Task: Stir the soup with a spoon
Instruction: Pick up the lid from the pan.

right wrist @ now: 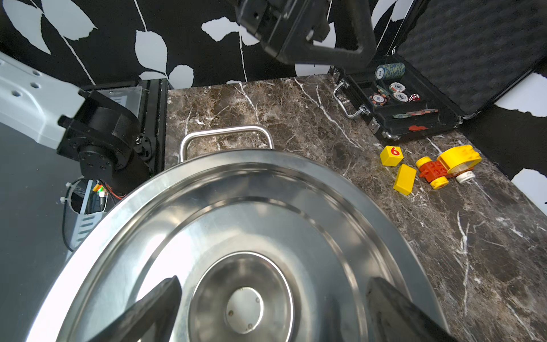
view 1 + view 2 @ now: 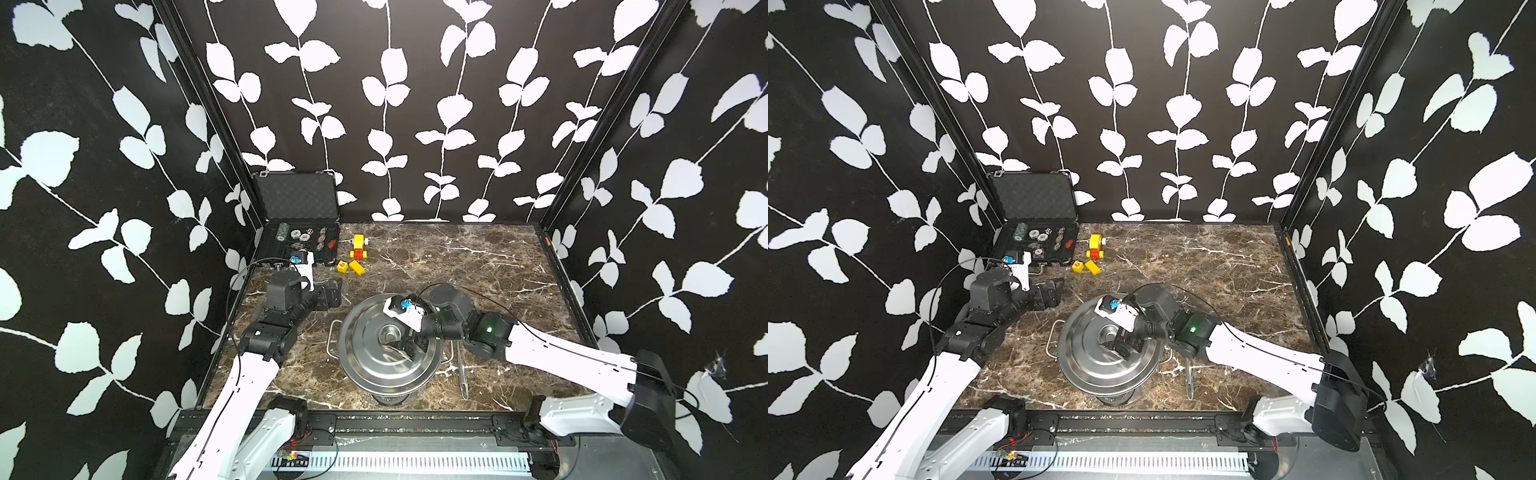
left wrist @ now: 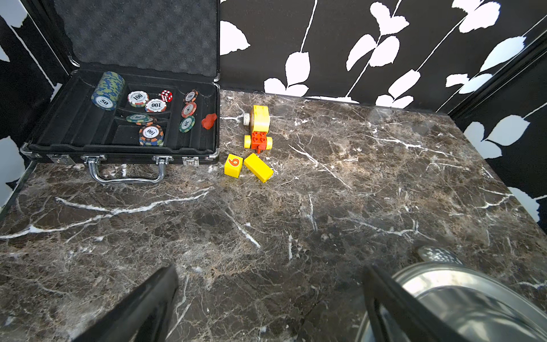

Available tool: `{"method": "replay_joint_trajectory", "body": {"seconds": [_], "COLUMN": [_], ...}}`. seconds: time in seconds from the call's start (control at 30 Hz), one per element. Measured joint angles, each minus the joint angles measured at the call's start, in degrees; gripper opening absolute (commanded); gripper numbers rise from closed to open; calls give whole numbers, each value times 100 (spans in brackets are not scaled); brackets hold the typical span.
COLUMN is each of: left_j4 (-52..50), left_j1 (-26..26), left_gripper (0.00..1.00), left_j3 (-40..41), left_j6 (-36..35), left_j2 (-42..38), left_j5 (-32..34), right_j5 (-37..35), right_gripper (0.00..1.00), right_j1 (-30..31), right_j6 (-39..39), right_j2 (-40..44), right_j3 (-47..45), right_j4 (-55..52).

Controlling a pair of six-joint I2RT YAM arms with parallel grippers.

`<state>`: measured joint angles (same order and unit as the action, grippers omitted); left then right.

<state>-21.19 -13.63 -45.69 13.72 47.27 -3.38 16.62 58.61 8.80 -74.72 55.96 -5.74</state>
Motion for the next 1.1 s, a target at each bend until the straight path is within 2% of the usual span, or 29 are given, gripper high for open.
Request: {"method": "replay_joint_trajectory", "body": {"seconds": [0.43, 0.73, 0.93, 1.1], "left_j4": [-4, -4, -4, -4], "left_j1": [0, 0, 0, 0], "left_gripper": [99, 99, 99, 99], "left_j3": [0, 0, 0, 0], "left_j6": [-7, -9, -7, -7], "left_j2": [-7, -7, -7, -7], "left_j5": [-7, -17, -15, -15], "right_j5": [304, 573, 763, 791], "right_gripper": [99, 75, 53, 50], "right_j1": [-42, -129, -129, -136], "right_j6": [44, -120, -214, -280], "right_j2": [-293, -345, -363, -367], "right_j3": [-162, -210, -216, -216], "right_j4": [413, 507, 507, 533]}}
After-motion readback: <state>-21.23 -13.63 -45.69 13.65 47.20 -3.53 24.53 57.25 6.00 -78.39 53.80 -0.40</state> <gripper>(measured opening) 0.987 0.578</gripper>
